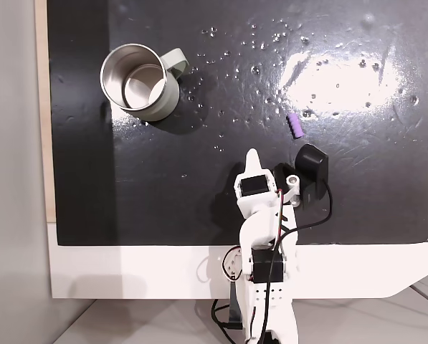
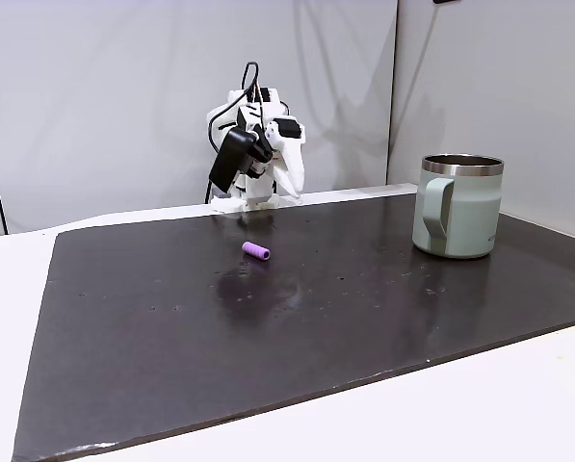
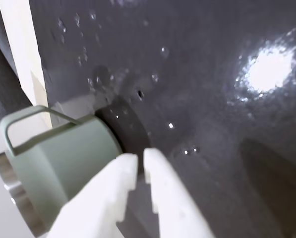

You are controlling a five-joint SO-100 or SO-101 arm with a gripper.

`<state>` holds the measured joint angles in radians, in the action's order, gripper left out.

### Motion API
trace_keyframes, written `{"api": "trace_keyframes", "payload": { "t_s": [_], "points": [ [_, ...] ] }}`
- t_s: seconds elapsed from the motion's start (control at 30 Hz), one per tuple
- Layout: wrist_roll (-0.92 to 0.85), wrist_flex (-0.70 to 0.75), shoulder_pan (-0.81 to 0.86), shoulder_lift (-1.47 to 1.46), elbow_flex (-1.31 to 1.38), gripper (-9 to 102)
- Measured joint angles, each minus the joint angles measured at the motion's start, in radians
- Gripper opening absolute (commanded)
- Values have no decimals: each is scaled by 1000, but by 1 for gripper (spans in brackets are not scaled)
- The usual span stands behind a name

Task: Grasp a pengrip and put it in the cup.

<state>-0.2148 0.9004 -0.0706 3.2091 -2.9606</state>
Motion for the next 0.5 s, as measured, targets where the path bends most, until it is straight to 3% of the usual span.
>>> {"api": "trace_keyframes", "payload": {
  "t_s": [0.27,0.5],
  "points": [
    [-137,41,67,-382,311,0],
    [-370,84,129,-572,469,0]
  ]
}}
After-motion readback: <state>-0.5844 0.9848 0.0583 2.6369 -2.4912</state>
